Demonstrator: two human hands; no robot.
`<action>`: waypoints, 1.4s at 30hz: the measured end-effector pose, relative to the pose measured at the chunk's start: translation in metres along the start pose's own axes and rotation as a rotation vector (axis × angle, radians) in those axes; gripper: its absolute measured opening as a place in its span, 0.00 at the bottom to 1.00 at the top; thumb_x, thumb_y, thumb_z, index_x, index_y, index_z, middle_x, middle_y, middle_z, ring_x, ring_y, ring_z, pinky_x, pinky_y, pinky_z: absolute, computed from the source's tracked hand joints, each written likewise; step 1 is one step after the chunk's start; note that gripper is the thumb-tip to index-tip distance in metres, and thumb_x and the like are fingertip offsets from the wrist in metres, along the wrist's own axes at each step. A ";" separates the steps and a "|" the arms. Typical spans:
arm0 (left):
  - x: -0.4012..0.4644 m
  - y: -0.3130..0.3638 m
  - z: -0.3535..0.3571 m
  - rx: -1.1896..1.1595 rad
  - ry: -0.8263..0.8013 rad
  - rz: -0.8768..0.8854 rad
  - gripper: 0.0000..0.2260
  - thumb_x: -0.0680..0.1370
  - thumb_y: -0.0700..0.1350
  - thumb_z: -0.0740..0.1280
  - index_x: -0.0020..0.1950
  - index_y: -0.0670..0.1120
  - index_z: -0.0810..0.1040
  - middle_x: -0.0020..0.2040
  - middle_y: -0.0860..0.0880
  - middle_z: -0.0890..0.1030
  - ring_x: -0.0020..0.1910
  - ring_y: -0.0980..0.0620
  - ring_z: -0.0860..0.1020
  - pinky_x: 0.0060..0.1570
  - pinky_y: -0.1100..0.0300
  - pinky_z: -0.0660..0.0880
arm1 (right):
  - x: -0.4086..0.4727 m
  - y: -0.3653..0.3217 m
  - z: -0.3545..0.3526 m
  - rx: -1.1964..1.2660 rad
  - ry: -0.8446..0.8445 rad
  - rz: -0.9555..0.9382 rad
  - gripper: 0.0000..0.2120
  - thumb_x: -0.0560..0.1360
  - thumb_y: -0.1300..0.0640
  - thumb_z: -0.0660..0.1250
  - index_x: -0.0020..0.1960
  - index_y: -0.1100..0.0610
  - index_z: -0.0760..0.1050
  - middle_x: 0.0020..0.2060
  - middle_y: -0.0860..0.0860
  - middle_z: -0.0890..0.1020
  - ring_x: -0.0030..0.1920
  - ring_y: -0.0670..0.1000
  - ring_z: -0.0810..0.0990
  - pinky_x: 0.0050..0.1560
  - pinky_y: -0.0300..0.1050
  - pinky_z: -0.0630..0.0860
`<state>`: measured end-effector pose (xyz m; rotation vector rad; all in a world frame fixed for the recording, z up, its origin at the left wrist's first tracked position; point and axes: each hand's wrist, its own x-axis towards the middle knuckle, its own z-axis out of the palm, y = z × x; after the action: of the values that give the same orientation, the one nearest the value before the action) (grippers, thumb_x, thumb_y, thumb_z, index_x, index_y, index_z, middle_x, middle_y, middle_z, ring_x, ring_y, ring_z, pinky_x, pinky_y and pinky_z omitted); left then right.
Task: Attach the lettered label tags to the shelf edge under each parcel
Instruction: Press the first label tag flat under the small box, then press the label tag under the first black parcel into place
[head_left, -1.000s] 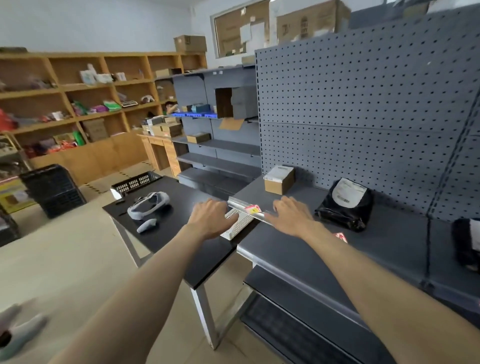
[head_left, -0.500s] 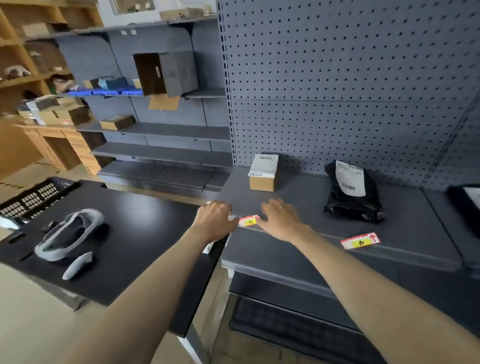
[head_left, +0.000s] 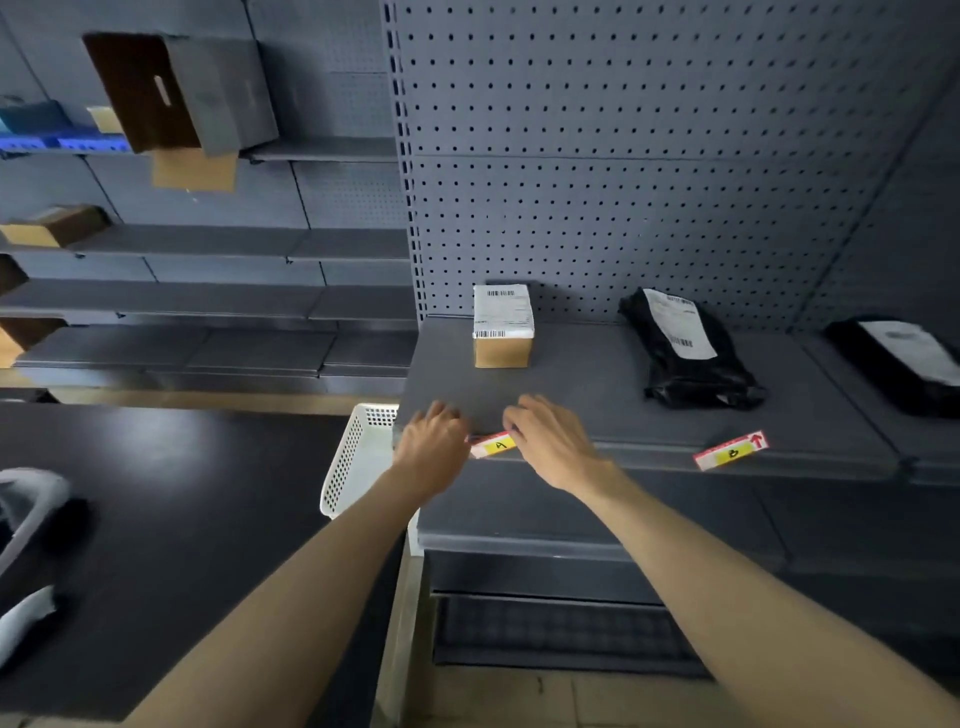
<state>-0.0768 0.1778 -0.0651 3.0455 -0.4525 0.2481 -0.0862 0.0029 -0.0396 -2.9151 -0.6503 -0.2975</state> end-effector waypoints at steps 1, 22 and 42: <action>0.001 -0.002 0.003 0.000 0.027 0.015 0.11 0.80 0.48 0.63 0.57 0.45 0.81 0.56 0.47 0.79 0.60 0.47 0.73 0.57 0.53 0.72 | 0.001 0.000 0.002 -0.010 0.008 0.005 0.05 0.79 0.62 0.62 0.49 0.58 0.77 0.45 0.54 0.79 0.45 0.55 0.77 0.39 0.46 0.71; 0.012 0.012 -0.002 0.111 0.018 0.255 0.09 0.80 0.44 0.62 0.56 0.47 0.80 0.56 0.48 0.77 0.57 0.48 0.72 0.58 0.56 0.69 | -0.017 0.018 0.010 -0.069 -0.036 0.057 0.09 0.78 0.61 0.64 0.53 0.61 0.80 0.48 0.55 0.81 0.49 0.55 0.78 0.53 0.48 0.73; 0.063 0.272 -0.022 -0.130 0.063 0.207 0.11 0.79 0.49 0.64 0.57 0.47 0.79 0.58 0.48 0.80 0.61 0.48 0.74 0.58 0.52 0.73 | -0.142 0.248 -0.084 -0.055 0.030 0.201 0.12 0.77 0.54 0.64 0.57 0.59 0.76 0.51 0.54 0.78 0.49 0.54 0.78 0.39 0.46 0.74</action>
<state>-0.0998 -0.0982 -0.0254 2.8565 -0.7489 0.3089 -0.1185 -0.2917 -0.0128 -2.9902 -0.3458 -0.3395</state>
